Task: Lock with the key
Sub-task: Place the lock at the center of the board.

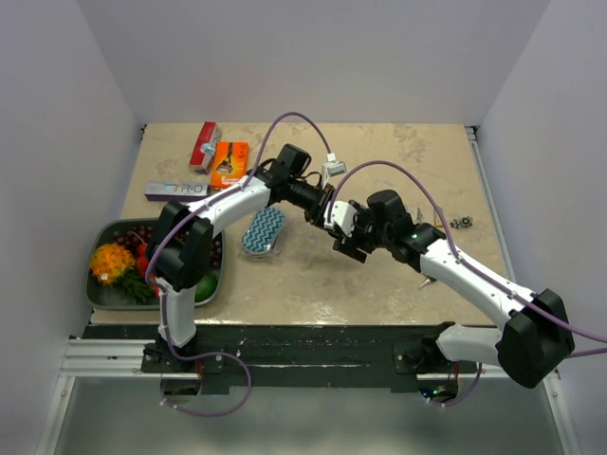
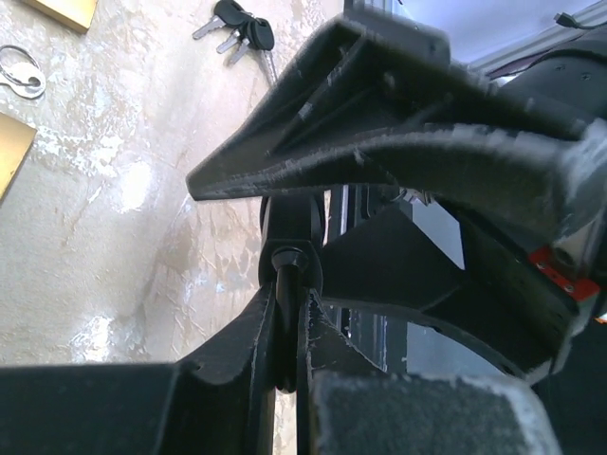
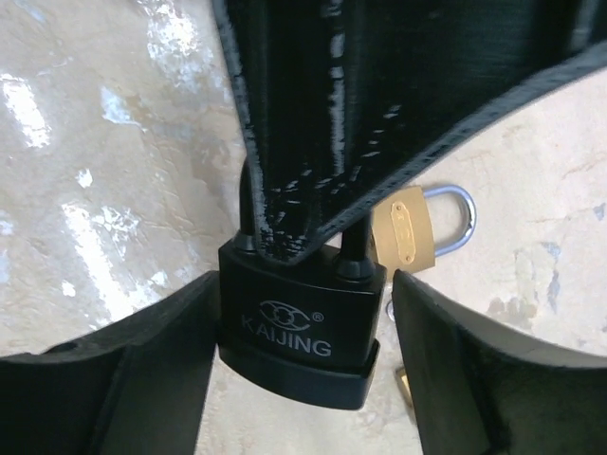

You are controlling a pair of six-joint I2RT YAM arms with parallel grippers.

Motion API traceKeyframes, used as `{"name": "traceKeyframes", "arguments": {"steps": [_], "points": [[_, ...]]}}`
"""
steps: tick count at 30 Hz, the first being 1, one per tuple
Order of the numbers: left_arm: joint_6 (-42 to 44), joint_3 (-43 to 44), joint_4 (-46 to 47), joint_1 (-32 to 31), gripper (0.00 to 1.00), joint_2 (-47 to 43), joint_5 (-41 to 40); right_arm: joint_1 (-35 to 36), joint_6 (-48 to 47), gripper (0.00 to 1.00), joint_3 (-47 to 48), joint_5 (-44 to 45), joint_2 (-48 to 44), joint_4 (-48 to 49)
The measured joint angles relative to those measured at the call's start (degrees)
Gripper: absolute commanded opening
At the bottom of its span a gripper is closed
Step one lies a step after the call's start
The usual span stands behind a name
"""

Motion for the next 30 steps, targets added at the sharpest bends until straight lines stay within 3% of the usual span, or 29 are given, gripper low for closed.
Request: {"name": "traceKeyframes", "arguments": {"steps": [5, 6, 7, 9, 13, 16, 20, 23, 30], "points": [[0.15, 0.24, 0.44, 0.00, 0.00, 0.00, -0.07, 0.26, 0.90, 0.25, -0.66, 0.42, -0.02, 0.33], [0.09, 0.24, 0.52, 0.00, 0.04, 0.00, -0.15, 0.28, 0.90, 0.15, -0.66, 0.55, -0.02, 0.31], [0.09, 0.24, 0.52, 0.02, 0.18, 0.00, -0.13, 0.28, 1.18, 0.10, -0.66, 0.52, -0.02, 0.35], [0.04, 0.24, 0.61, 0.02, 0.34, 0.00, -0.33, 0.28, 2.29, 0.00, -0.66, 0.50, -0.02, 0.37], [-0.96, -1.92, 3.58, 0.42, 0.76, -1.51, -1.11, -0.13, 8.39, 0.00, -0.63, 1.49, -0.02, -1.05], [-4.85, -9.22, 10.49, 2.29, 0.99, -6.78, -2.43, -1.44, 13.70, 0.00, -0.63, 2.05, -0.17, -3.54], [-12.31, -19.28, 22.21, 8.83, 0.99, -15.61, -5.16, -3.69, 21.99, 0.00, -0.59, 4.13, -2.01, -8.24], [-15.15, -20.65, 27.54, 13.11, 0.99, -18.97, -8.15, -5.22, 28.87, 0.00, 0.42, 4.96, -3.23, -11.43], [-17.07, -21.09, 31.52, 12.76, 0.99, -20.37, -10.64, -9.11, 42.84, 0.00, 4.52, 8.37, -0.85, -15.61]]}}
